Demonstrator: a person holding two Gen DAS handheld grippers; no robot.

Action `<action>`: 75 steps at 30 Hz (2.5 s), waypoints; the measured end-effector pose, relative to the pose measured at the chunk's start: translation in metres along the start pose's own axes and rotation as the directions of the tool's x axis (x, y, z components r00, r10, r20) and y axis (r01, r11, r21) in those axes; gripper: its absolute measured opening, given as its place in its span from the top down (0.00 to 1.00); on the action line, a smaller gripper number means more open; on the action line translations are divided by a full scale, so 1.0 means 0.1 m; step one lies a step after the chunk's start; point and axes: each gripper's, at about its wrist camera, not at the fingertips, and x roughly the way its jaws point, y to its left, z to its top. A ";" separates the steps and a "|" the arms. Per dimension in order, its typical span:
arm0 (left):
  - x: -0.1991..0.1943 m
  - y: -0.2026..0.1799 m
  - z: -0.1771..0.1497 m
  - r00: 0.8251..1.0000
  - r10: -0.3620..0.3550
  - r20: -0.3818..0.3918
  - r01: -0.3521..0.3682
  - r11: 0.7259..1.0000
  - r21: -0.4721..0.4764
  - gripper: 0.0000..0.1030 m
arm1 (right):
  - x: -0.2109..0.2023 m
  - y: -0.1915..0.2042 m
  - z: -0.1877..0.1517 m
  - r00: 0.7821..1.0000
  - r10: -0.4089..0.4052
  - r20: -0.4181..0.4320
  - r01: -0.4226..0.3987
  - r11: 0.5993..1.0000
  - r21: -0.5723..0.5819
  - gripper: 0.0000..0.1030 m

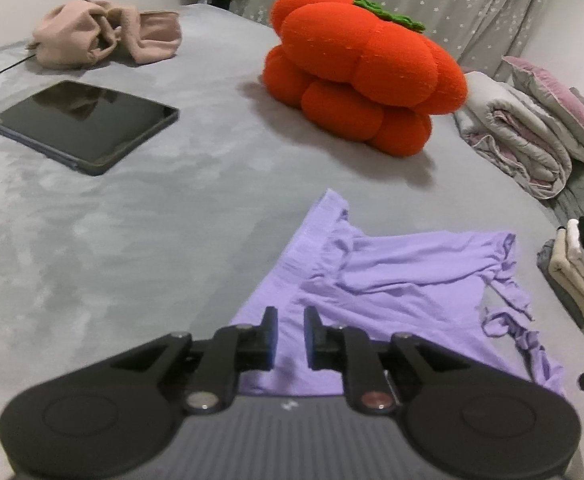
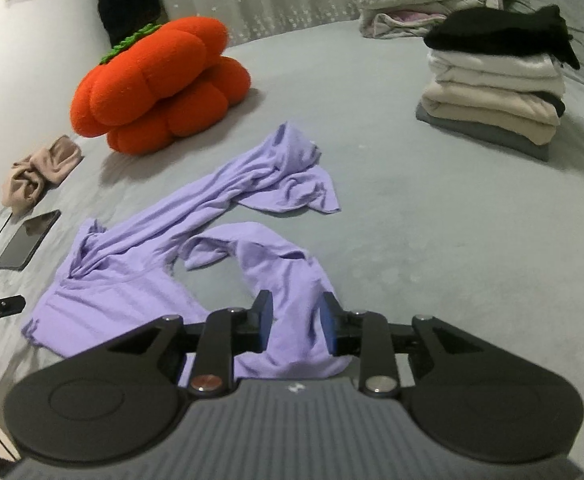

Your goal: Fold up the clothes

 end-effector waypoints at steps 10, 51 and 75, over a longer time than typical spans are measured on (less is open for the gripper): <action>0.19 -0.54 0.00 0.996 -0.088 0.001 0.087 0.996 0.036 0.87 | 0.31 -0.14 0.07 1.000 -0.021 -0.009 0.021 1.000 0.016 0.71; 0.74 -1.75 -0.40 0.972 -0.181 -0.152 0.216 0.940 0.264 0.87 | 0.08 -0.45 0.20 0.965 -0.202 0.165 0.218 0.972 -0.085 0.99; 0.45 -2.46 -1.01 0.903 -0.363 -0.229 0.427 0.699 0.574 0.65 | -0.29 -1.01 -0.29 0.952 -0.306 -0.023 0.306 0.952 0.018 0.98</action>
